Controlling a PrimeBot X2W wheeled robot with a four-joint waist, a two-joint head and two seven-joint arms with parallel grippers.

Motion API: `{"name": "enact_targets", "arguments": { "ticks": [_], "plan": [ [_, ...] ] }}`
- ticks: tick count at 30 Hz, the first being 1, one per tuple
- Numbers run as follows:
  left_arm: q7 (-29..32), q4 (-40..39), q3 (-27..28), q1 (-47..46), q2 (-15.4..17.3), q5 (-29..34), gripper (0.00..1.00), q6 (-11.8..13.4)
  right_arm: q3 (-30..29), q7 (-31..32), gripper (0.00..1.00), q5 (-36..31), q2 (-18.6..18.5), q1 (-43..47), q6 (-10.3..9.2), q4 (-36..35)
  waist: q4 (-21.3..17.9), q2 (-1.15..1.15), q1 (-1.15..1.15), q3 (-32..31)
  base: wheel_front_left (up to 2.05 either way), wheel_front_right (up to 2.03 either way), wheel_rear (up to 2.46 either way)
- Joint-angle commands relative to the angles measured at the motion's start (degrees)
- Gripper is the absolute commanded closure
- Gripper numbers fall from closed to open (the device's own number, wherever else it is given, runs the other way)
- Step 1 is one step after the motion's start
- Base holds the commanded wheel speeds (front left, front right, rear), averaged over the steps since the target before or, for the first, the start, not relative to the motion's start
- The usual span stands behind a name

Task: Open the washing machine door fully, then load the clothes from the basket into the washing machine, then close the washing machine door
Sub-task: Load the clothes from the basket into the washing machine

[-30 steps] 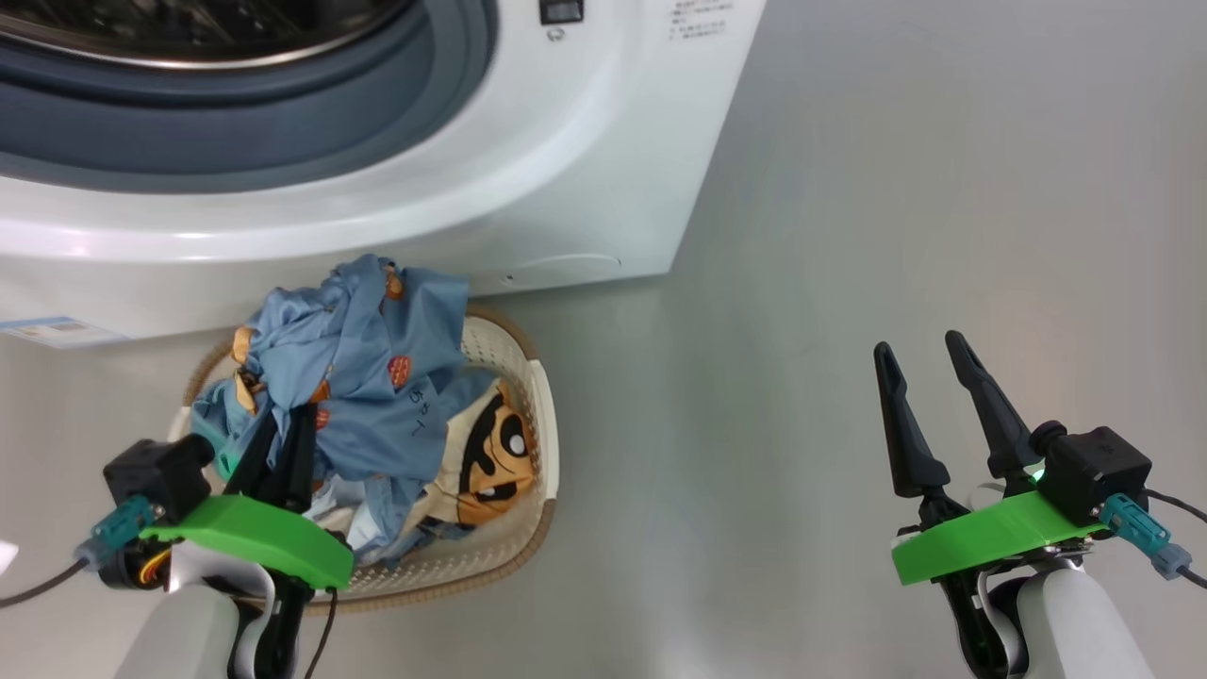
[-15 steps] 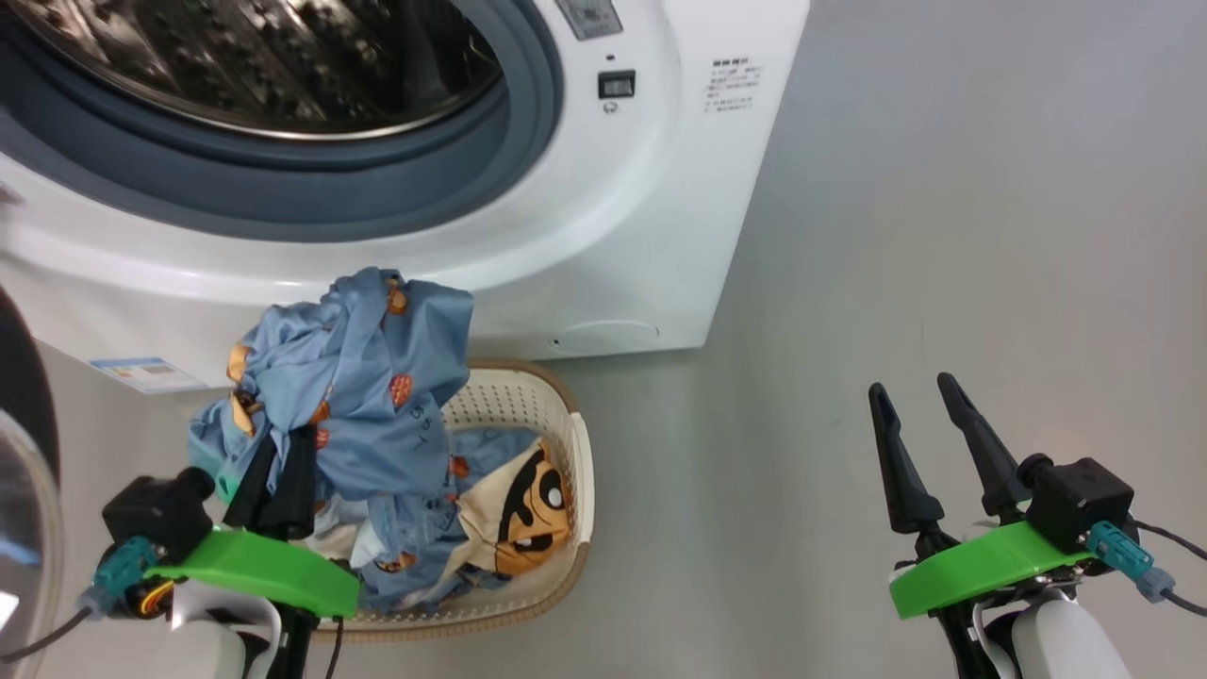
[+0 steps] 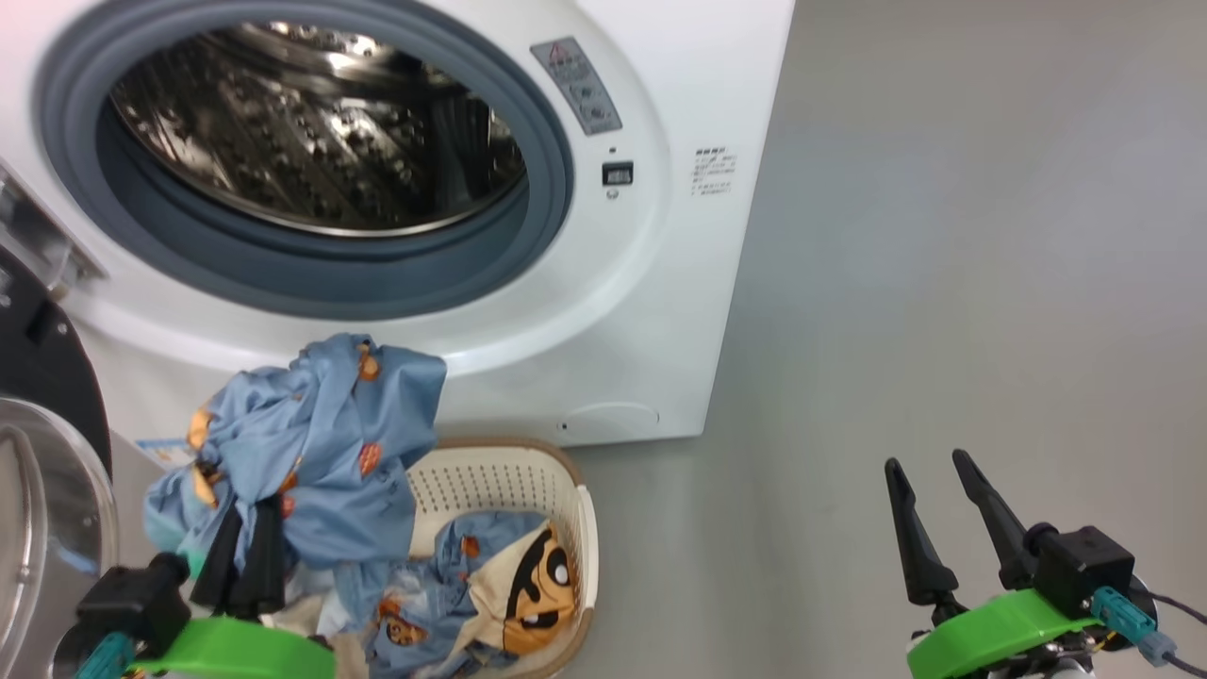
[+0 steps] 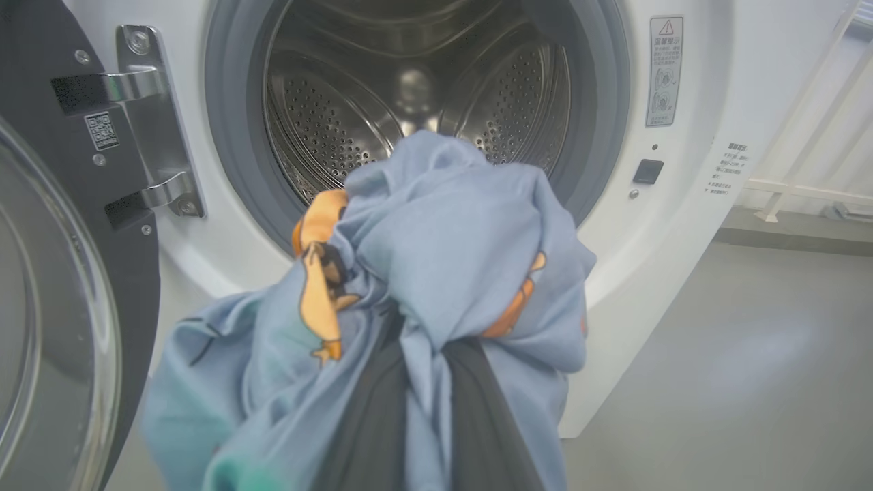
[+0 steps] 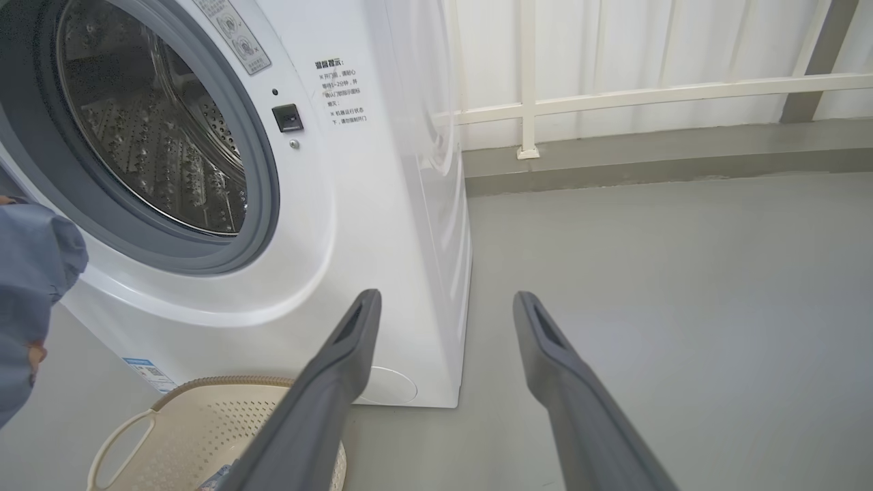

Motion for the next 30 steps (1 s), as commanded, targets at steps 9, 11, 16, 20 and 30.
{"name": "enact_targets", "arguments": {
  "ticks": [9, 11, 16, 20, 30],
  "plan": [
    [-0.51, -5.07, 6.18, 5.52, -0.34, 4.73, 1.0, -0.09, 0.15, -0.27, 0.0, -2.18, -0.08, 2.82, 0.09, -2.74, -2.15, 0.0, 0.0, -7.1, 0.0, 0.0, 0.0],
    [-0.51, -5.49, 6.88, 6.49, -0.67, 5.36, 1.0, -0.09, 0.11, -0.27, 0.0, -2.38, -0.08, 3.21, 0.09, -2.96, -2.39, 0.0, 0.0, -7.51, 0.0, 0.0, 0.0],
    [-0.51, -6.65, 8.56, 8.0, -1.24, 6.41, 1.0, -0.09, 0.17, -0.27, 0.0, -2.76, -0.08, 3.62, 0.09, -3.58, -2.91, 0.0, 0.0, -8.12, 0.0, 0.0, 0.0],
    [-0.51, -6.82, 9.26, 8.83, -1.63, 6.97, 1.0, -0.09, 0.14, -0.27, 0.0, -2.9, -0.08, 3.76, 0.09, -3.87, -3.06, 0.0, 0.0, -8.23, 0.0, 0.0, 0.0],
    [-0.51, -7.38, 10.09, 9.37, -2.51, 7.46, 1.0, -0.09, -0.14, -0.27, 0.0, -3.02, -0.08, 3.94, 0.09, -4.07, -2.74, 0.0, 0.0, -8.24, 0.0, 0.0, 0.0]
  ]
}}
